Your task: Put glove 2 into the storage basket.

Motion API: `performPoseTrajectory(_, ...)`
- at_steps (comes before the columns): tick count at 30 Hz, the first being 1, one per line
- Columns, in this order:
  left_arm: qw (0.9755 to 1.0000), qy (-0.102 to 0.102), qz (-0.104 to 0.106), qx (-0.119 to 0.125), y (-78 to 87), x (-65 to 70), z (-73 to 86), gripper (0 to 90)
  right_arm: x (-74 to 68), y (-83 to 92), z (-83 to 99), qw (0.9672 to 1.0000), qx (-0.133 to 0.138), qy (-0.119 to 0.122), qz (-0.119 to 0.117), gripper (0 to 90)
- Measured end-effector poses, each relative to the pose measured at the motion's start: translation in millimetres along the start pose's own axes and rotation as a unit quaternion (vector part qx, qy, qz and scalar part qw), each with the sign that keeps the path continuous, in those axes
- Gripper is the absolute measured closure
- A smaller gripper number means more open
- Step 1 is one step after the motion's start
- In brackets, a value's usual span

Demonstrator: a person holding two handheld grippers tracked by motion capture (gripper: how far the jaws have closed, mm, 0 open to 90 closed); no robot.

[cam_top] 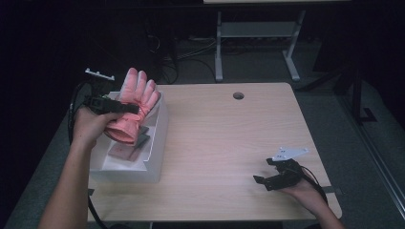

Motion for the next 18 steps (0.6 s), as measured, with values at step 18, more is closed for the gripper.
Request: performPoseTrajectory(18,0.9965,0.055,-0.034,-0.054,-54.9,-46.2,31.8,61.6,1.6,1.2,1.0,1.0,0.001,0.0,0.0,14.0)
Point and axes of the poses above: each handheld gripper's, and its own axes: y roughly backward along the jaws, z roughly out of its underside, x roughly to its right, the point moved 8 cm from there along -y, roughly forward along the jaws, and after that the axes turned 6 degrees about y, right-handed, at the moved point
